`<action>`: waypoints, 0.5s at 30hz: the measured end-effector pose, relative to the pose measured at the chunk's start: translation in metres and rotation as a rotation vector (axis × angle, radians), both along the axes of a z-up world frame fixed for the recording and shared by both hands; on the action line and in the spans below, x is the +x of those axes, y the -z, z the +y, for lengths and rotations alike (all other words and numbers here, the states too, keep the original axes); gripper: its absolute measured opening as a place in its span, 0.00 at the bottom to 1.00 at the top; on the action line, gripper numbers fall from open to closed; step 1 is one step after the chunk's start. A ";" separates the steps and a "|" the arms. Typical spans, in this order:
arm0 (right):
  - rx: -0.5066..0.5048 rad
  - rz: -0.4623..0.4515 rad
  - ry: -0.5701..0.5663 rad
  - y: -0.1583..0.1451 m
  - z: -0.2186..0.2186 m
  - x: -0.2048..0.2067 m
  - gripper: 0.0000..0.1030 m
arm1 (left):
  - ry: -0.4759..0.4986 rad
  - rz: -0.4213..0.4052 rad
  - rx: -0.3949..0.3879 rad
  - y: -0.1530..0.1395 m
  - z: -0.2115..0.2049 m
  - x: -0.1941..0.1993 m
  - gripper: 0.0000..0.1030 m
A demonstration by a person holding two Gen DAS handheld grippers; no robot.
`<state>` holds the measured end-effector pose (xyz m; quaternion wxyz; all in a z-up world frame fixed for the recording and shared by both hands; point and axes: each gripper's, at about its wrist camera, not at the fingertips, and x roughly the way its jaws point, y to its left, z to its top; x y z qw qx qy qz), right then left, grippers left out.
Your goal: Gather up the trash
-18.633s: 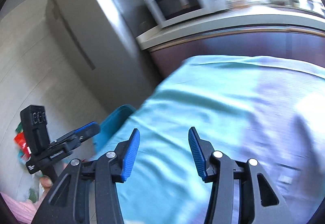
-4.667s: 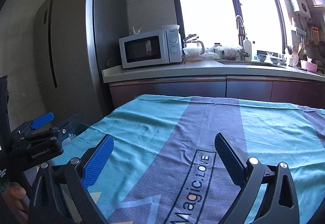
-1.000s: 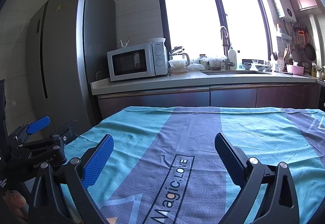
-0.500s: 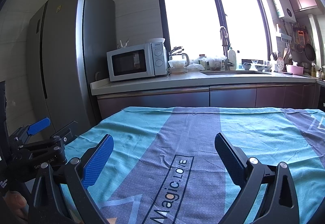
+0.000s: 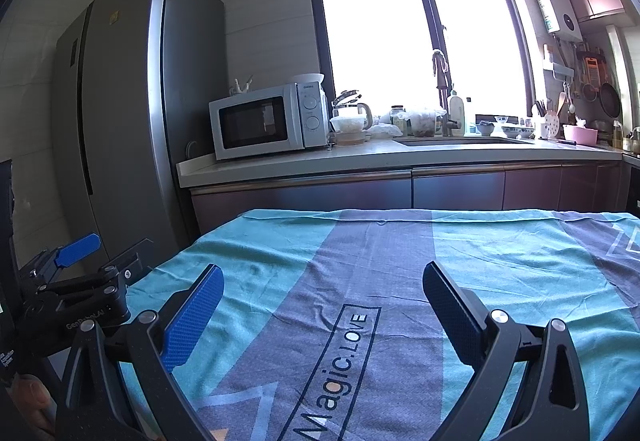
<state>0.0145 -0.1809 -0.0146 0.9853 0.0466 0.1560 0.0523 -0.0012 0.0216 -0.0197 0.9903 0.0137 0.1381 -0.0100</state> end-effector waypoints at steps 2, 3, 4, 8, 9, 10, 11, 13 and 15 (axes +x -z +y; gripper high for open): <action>0.002 -0.001 0.001 0.000 -0.001 0.000 0.94 | 0.005 0.002 0.000 0.000 0.000 0.001 0.95; 0.002 -0.001 0.001 0.000 -0.001 0.000 0.94 | 0.008 0.006 -0.001 0.001 0.000 0.002 0.95; 0.002 -0.001 0.002 0.000 -0.002 0.000 0.94 | 0.007 0.008 -0.004 0.001 0.000 0.002 0.95; 0.003 0.007 0.005 0.001 -0.006 0.003 0.94 | 0.016 0.034 -0.004 0.003 -0.002 0.009 0.95; 0.004 0.010 0.006 0.002 -0.007 0.004 0.94 | 0.018 0.045 -0.007 0.003 -0.002 0.011 0.95; 0.005 0.016 0.008 0.003 -0.009 0.005 0.94 | 0.018 0.058 -0.008 0.004 -0.001 0.015 0.95; 0.006 0.022 0.008 0.003 -0.012 0.006 0.94 | 0.015 0.075 -0.007 0.005 -0.001 0.021 0.95; 0.012 0.043 0.009 0.003 -0.019 0.010 0.94 | 0.029 0.119 -0.015 0.006 0.000 0.033 0.95; 0.012 0.078 0.008 0.004 -0.027 0.016 0.94 | 0.040 0.176 -0.018 0.009 0.000 0.052 0.95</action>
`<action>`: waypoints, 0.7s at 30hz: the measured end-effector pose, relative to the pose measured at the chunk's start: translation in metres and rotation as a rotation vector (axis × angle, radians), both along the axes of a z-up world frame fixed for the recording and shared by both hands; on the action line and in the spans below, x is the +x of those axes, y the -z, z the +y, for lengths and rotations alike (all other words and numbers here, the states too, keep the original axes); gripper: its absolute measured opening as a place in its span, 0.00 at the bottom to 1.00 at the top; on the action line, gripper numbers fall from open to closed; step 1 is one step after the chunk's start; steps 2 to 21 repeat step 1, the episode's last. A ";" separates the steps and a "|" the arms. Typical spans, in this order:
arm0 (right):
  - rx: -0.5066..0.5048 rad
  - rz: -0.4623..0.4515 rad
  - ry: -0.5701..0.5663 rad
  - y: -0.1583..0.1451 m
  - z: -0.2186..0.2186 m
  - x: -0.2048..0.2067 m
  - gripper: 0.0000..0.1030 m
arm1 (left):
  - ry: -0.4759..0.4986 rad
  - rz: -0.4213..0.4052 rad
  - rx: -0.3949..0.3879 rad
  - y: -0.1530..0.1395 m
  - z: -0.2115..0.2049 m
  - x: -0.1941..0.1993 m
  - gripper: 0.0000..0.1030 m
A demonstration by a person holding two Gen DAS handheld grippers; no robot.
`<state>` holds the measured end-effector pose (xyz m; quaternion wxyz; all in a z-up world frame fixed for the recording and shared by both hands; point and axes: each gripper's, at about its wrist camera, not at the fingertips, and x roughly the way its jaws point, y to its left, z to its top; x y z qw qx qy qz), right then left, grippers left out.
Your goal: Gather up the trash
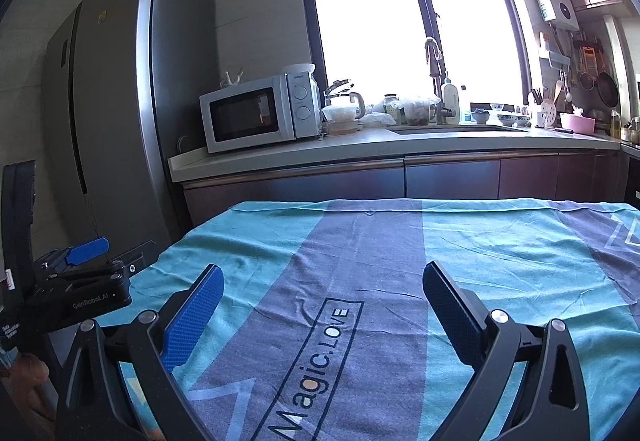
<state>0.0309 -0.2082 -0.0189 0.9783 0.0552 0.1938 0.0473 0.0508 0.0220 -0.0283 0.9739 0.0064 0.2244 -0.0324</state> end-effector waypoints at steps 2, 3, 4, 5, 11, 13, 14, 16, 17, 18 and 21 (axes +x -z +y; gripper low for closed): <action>-0.004 0.020 -0.001 0.001 -0.004 0.003 0.94 | 0.010 0.042 0.004 0.002 -0.001 0.012 0.95; -0.004 0.020 -0.001 0.001 -0.004 0.003 0.94 | 0.010 0.042 0.004 0.002 -0.001 0.012 0.95; -0.004 0.020 -0.001 0.001 -0.004 0.003 0.94 | 0.010 0.042 0.004 0.002 -0.001 0.012 0.95; -0.004 0.020 -0.001 0.001 -0.004 0.003 0.94 | 0.010 0.042 0.004 0.002 -0.001 0.012 0.95; -0.004 0.020 -0.001 0.001 -0.004 0.003 0.94 | 0.010 0.042 0.004 0.002 -0.001 0.012 0.95; -0.004 0.020 -0.001 0.001 -0.004 0.003 0.94 | 0.010 0.042 0.004 0.002 -0.001 0.012 0.95; -0.004 0.020 -0.001 0.001 -0.004 0.003 0.94 | 0.010 0.042 0.004 0.002 -0.001 0.012 0.95; -0.004 0.020 -0.001 0.001 -0.004 0.003 0.94 | 0.010 0.042 0.004 0.002 -0.001 0.012 0.95; -0.004 0.020 -0.001 0.001 -0.004 0.003 0.94 | 0.010 0.042 0.004 0.002 -0.001 0.012 0.95; -0.004 0.020 -0.001 0.001 -0.004 0.003 0.94 | 0.010 0.042 0.004 0.002 -0.001 0.012 0.95; -0.004 0.020 -0.001 0.001 -0.004 0.003 0.94 | 0.010 0.042 0.004 0.002 -0.001 0.012 0.95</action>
